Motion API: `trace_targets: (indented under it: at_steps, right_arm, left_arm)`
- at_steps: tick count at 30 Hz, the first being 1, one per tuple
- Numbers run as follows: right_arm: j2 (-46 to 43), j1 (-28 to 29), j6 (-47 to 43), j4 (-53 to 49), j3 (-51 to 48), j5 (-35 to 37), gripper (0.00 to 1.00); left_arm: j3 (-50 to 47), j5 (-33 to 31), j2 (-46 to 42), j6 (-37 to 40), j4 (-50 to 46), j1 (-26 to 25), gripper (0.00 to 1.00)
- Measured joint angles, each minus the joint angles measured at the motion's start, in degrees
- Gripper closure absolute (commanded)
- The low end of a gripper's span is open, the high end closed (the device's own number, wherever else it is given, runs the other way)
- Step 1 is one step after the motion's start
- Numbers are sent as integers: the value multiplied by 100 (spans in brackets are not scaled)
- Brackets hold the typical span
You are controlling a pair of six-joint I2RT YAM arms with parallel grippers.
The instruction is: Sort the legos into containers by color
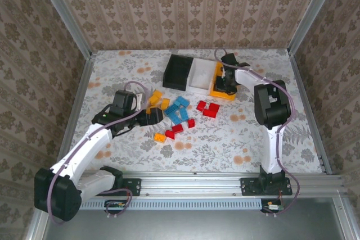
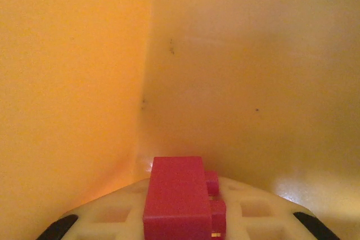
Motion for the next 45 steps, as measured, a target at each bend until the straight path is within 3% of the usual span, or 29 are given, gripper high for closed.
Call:
trace_targets:
  at_steps: [1,3,5,9,19,27,38,45]
  right_arm:
    - [0,68,0,-2,0,-2,90]
    - [0,205,7,-63,33,-13,65]
    - [9,291,55,-186,107,48,49]
    - [-24,363,74,-372,249,221,41]
    - [-586,354,87,-389,140,476,41]
    - [-776,354,50,-356,138,479,62]
    - [-374,354,164,44,-2,459,63]
    - [-599,376,286,225,-463,459,55]
  left_arm:
    - [-11,0,-31,0,-2,13,0]
    - [-22,0,-85,0,-26,39,0]
    - [-31,0,-129,0,-44,59,0]
    - [-59,0,-219,0,-107,103,0]
    - [-59,7,-289,2,-127,149,0]
    - [-79,9,-293,-20,-105,170,0]
    - [-210,4,-494,-20,-181,201,0]
    - [-247,7,-448,-63,-133,208,0]
